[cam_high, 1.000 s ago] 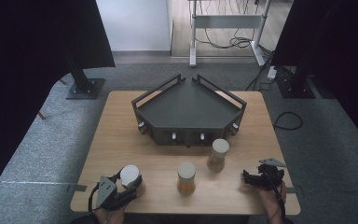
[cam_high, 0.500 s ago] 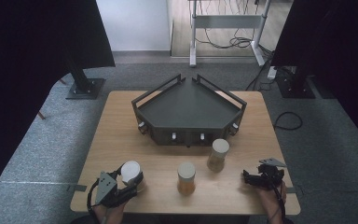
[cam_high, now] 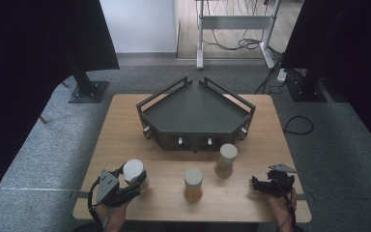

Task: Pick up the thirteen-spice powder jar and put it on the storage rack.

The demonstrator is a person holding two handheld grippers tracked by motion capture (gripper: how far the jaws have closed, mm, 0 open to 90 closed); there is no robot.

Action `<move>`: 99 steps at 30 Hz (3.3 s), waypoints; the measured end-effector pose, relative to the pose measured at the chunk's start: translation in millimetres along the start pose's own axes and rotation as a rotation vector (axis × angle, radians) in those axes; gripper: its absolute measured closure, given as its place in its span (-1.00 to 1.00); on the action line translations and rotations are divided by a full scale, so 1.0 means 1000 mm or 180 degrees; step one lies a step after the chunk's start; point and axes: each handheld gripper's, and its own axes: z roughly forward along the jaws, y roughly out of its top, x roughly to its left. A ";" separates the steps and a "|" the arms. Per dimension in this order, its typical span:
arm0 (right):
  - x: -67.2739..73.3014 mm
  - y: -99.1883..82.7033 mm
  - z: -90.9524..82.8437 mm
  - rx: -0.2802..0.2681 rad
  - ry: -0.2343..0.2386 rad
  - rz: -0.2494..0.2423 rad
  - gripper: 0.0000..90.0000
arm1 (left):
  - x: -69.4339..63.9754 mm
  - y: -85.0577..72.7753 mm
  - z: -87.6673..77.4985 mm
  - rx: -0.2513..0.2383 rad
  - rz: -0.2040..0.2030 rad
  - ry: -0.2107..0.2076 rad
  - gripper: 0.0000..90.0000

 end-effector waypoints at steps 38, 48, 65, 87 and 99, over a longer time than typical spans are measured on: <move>0.000 -0.001 -0.001 -0.0009 -0.0031 0.0026 -1.00 | 0.009 0.026 0.011 -0.0051 0.0028 -0.0021 -0.32; 0.000 -0.001 -0.001 -0.0012 -0.0032 0.0029 -0.99 | 0.015 0.045 0.022 -0.0058 0.0014 -0.0085 -0.32; 0.000 -0.001 -0.001 -0.0013 -0.0033 0.0031 -0.99 | 0.023 0.078 0.048 -0.0061 0.0130 -0.0140 -0.32; 0.000 -0.001 -0.001 -0.0017 -0.0032 0.0038 -0.98 | 0.038 0.113 0.092 -0.0056 0.0119 -0.0118 -0.32; 0.000 -0.001 -0.001 -0.0019 -0.0029 0.0038 -0.98 | 0.043 0.129 0.119 -0.0047 0.0092 -0.0139 -0.32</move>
